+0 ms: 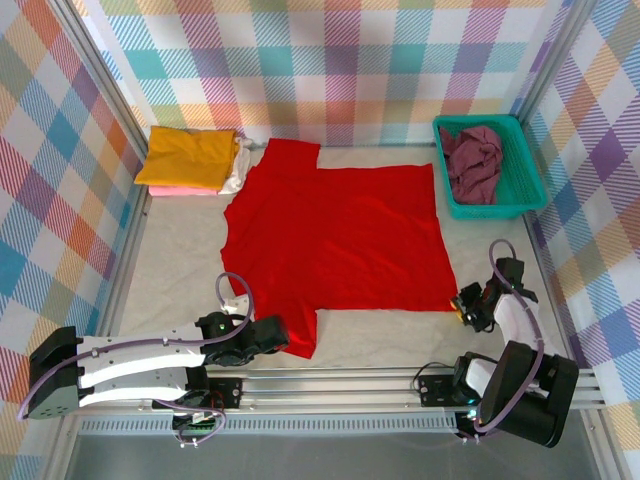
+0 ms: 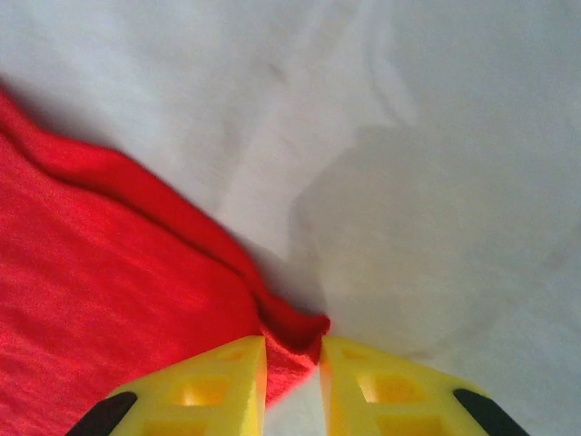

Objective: Fold and stack the t-shirts

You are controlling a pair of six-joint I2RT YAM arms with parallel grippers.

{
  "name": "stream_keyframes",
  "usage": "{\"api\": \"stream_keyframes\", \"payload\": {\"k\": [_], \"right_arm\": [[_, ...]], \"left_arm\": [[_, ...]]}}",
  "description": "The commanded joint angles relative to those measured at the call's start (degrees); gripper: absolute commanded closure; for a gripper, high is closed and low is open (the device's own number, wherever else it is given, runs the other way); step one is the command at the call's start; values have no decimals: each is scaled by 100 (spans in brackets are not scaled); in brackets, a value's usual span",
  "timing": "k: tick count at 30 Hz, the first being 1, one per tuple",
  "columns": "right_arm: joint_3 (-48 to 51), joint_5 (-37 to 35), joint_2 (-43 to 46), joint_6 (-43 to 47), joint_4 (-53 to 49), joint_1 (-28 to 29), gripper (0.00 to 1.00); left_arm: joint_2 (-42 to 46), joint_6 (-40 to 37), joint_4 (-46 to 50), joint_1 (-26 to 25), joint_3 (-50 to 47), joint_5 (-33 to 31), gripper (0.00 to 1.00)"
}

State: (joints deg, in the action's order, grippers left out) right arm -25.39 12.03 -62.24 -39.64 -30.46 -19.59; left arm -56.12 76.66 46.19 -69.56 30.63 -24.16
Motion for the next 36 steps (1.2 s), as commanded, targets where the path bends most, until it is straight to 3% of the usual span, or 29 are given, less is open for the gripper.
{"api": "stream_keyframes", "payload": {"k": [1,10,16,22,36], "right_arm": [[-230,60,-109,126,633,52,78],[-190,122,-267,167,761,61,79],[-83,54,-8,203,391,61,72],[-45,-270,356,158,-234,61,56],[-185,-200,-486,267,58,307,56]], "left_arm": [[8,-81,-75,31,-56,-185,100],[24,-33,47,31,-32,-237,100],[39,-37,94,30,-15,-264,100],[31,-31,114,31,-13,-262,100],[30,0,11,30,-83,-238,100]]}}
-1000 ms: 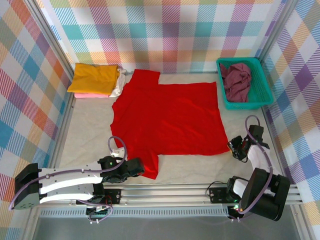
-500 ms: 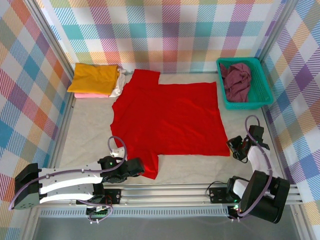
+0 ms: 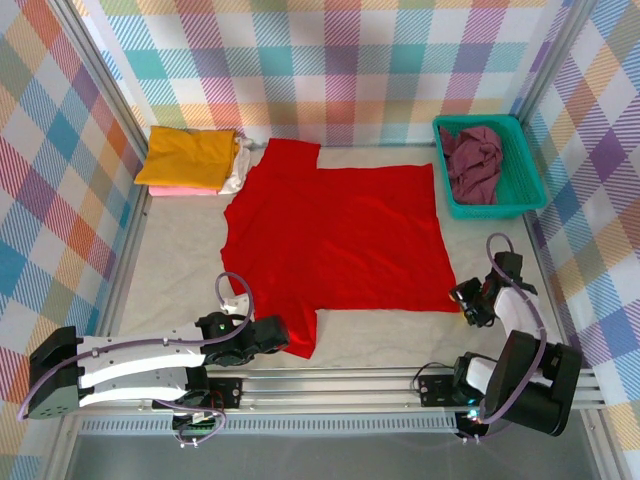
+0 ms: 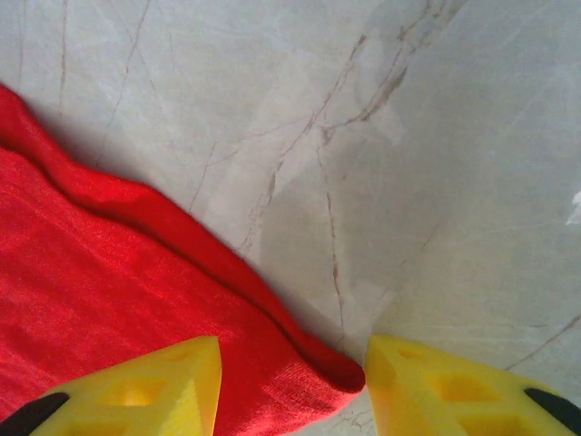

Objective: Fold and stack the t-shirts

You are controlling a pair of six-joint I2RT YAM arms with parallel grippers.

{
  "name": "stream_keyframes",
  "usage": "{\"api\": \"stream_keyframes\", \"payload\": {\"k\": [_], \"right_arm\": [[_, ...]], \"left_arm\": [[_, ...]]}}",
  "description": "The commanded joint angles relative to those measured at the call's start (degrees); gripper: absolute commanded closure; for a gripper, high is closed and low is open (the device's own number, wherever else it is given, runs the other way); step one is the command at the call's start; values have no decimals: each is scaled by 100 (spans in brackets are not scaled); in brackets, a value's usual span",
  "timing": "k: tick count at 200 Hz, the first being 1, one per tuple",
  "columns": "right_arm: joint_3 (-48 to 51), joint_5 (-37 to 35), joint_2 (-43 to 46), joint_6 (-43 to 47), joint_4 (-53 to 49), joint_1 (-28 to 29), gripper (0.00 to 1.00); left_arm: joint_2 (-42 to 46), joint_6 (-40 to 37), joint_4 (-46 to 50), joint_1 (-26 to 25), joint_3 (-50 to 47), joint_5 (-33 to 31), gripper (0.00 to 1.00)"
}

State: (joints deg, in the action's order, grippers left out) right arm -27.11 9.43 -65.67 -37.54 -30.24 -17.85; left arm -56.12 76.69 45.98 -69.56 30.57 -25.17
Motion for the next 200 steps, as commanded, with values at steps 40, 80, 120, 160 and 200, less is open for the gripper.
{"api": "stream_keyframes", "payload": {"k": [40,80,120,160,200], "right_arm": [[-66,127,-514,76,347,197,77],[-233,94,-508,99,211,393,86],[-357,12,-311,23,-123,669,97],[-462,-72,-228,27,-298,669,100],[-661,-117,323,18,-836,668,100]], "left_arm": [[39,-5,144,36,-30,-155,100],[40,-13,281,43,72,-293,100],[39,-24,401,35,125,-382,100],[52,124,799,37,279,-551,100],[286,189,1678,30,776,-1095,100]]}}
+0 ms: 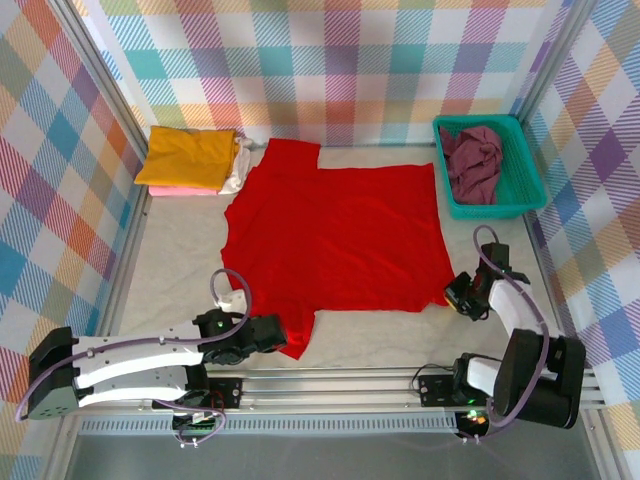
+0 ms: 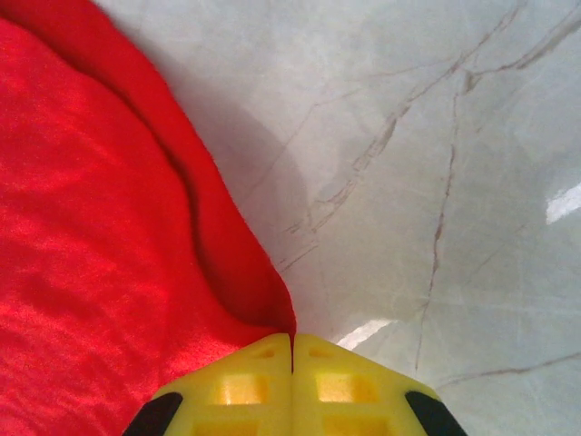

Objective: Fold and stack the t-shirts

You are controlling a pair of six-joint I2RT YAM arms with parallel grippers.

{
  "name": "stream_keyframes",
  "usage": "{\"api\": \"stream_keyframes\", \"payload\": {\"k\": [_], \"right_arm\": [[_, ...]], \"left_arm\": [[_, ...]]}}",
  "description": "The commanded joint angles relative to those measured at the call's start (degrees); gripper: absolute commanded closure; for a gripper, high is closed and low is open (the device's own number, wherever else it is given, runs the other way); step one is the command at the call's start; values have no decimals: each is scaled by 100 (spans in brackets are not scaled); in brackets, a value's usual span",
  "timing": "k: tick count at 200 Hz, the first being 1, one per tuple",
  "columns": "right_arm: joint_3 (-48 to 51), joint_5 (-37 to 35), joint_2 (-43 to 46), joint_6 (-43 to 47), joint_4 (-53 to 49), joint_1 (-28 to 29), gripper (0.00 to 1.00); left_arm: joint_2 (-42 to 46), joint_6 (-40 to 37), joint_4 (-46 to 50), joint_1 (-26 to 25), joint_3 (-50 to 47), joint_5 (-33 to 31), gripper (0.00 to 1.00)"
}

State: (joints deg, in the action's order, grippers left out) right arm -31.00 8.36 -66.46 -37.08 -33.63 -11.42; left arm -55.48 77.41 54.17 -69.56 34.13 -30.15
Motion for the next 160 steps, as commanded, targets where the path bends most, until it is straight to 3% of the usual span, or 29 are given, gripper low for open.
{"api": "stream_keyframes", "payload": {"k": [1,68,121,160], "right_arm": [[-273,-10,417,-28,-514,21,100],[-362,281,1192,144,-1106,16,100],[-376,544,1840,71,-1448,11,100],[-498,693,1730,46,-1177,16,100]], "left_arm": [[227,121,885,30,437,-615,100],[620,-175,1265,9,830,-820,100],[751,-356,2055,-139,1688,-1481,100],[746,-1118,1792,-70,2043,-2038,100]]}}
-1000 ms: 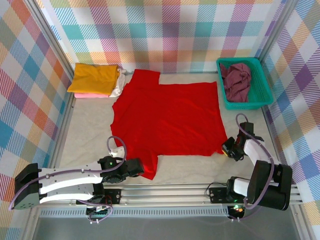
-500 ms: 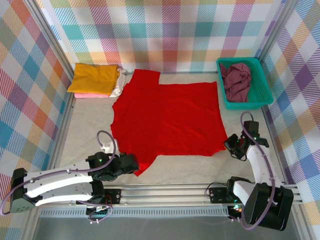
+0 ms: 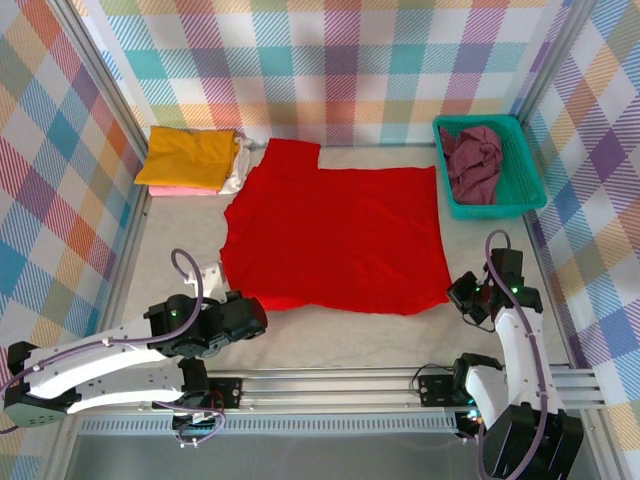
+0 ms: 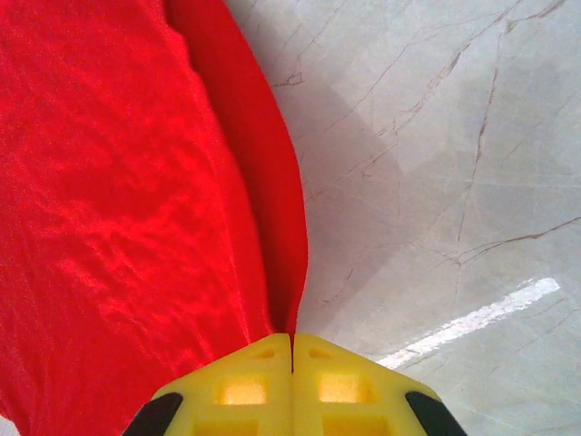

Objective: Fold and stack the t-shirts

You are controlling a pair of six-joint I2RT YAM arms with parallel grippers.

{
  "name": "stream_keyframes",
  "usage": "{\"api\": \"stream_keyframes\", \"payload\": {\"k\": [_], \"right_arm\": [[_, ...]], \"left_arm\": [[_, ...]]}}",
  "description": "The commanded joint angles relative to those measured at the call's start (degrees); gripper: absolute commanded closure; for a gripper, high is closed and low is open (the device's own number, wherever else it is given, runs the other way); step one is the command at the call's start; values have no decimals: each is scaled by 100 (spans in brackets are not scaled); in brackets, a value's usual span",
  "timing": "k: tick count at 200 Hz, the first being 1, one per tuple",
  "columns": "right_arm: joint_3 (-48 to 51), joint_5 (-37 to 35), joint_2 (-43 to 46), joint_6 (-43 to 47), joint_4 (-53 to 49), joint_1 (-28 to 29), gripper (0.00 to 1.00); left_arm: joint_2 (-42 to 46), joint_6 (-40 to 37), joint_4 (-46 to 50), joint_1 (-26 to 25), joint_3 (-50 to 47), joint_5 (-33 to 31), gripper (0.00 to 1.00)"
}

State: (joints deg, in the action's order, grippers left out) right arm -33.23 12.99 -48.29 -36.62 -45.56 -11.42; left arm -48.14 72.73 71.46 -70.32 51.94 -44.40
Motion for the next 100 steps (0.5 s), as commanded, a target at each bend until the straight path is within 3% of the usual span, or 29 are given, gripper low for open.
{"api": "stream_keyframes", "payload": {"k": [1,30,56,100], "right_arm": [[-275,230,-87,0,17,16,100],[-455,202,-323,37,274,9,100],[-509,186,-742,176,557,9,100],[-719,-10,-1235,351,884,10,100]], "left_arm": [[13,-674,44,21,267,-613,100],[176,-1727,-748,704,62,-209,100],[349,-3114,-1929,1934,-207,982,100],[-983,-4746,-2442,2905,445,1909,100]]}}
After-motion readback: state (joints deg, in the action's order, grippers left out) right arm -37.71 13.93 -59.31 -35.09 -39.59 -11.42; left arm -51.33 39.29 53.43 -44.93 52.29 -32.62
